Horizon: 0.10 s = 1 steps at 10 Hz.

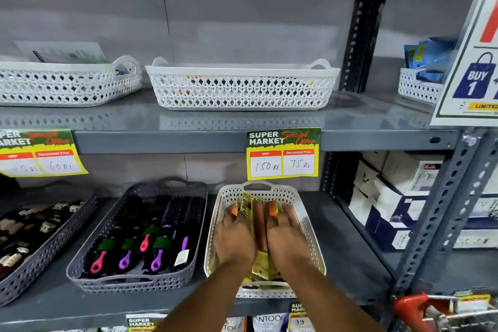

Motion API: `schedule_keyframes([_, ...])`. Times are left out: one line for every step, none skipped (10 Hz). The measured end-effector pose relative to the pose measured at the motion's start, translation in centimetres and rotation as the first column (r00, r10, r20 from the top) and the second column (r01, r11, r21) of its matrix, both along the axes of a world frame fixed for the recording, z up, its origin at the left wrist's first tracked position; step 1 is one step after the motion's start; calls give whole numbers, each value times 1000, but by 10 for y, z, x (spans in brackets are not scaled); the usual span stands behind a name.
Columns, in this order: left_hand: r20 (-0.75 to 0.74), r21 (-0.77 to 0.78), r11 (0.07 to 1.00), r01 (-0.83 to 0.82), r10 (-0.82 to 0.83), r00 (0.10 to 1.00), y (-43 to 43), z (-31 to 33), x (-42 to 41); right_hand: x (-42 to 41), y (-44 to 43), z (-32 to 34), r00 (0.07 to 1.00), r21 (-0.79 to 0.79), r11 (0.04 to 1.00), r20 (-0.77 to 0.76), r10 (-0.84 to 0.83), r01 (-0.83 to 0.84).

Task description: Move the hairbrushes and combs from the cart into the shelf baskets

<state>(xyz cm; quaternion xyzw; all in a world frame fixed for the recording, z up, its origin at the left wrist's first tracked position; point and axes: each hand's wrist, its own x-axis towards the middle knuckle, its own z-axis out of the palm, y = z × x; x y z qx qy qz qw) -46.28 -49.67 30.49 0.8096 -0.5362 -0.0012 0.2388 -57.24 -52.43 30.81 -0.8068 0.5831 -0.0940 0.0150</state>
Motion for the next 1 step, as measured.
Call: schedule_keyframes([129,-101,993,57,-44,991,11,6,11,-3,7,3,995,-157,987,87,42,-28])
